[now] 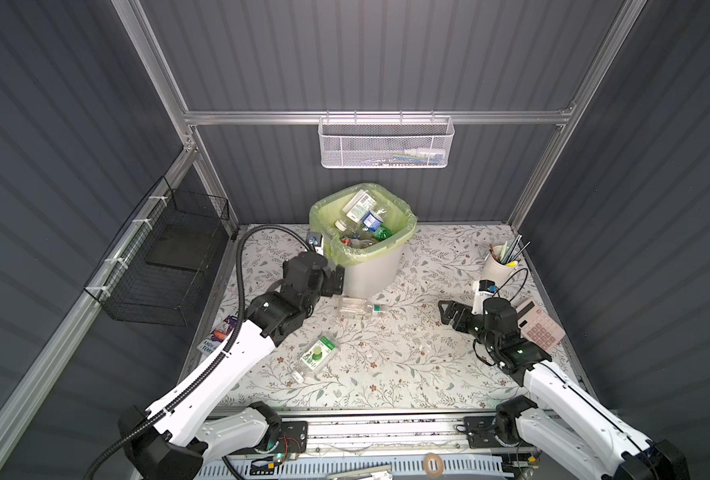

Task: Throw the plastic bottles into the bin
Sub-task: 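Lower the left gripper onto the second green-label lime bottle and grasp it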

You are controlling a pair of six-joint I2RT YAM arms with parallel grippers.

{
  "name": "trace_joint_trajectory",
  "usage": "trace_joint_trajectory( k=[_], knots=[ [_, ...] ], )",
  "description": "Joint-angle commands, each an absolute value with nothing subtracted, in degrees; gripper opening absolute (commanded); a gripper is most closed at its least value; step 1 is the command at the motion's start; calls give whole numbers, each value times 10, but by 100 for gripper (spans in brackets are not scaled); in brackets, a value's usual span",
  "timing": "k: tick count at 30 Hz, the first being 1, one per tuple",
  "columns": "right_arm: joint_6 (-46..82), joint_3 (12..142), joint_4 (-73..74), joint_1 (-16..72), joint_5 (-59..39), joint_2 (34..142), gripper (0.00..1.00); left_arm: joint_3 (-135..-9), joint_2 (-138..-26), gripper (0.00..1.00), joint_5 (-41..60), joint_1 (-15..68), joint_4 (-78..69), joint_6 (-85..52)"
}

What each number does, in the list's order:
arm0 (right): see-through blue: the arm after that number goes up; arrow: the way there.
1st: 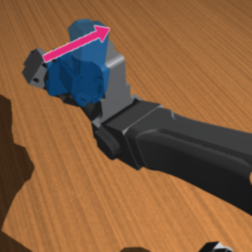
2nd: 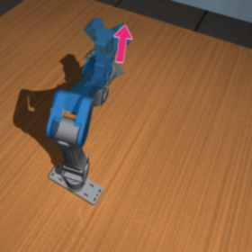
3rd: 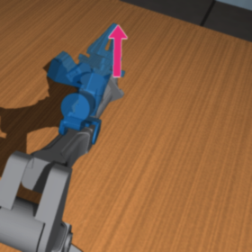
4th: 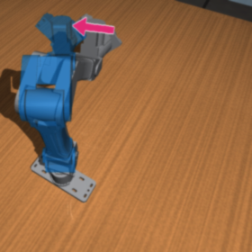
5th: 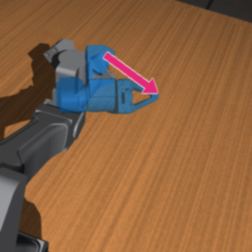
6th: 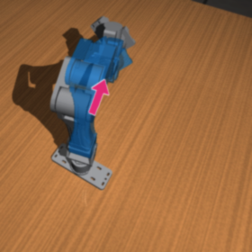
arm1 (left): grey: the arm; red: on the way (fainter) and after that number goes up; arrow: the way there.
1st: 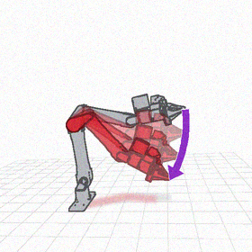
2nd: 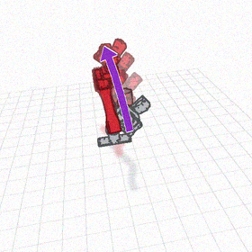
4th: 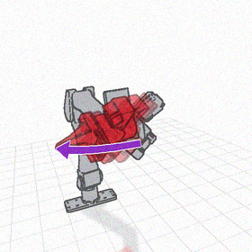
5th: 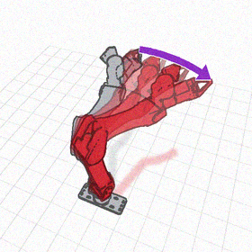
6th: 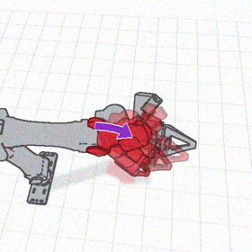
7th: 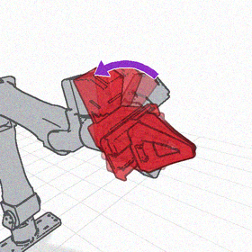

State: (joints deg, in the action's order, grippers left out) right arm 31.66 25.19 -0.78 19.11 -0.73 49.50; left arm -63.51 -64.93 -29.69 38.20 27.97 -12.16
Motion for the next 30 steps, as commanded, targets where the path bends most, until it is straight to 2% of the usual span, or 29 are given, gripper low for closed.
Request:
trace_joint_trajectory(
  k=[1,8,15,21,30],
  knots=[
    [327,265,12,190,-15,502,99,-593,-642,100,-311,381,357,-197],
    [333,259,8,190,-7,500,99,-489,-659,100,-212,385,391,-312],
    [339,251,5,190,-4,502,99,-415,-659,100,-200,443,417,-382],
    [338,253,8,190,-9,509,99,-394,-699,100,-166,451,392,-372],
    [337,252,1,190,-6,504,99,-407,-757,99,-170,451,366,-349]
  ],
)
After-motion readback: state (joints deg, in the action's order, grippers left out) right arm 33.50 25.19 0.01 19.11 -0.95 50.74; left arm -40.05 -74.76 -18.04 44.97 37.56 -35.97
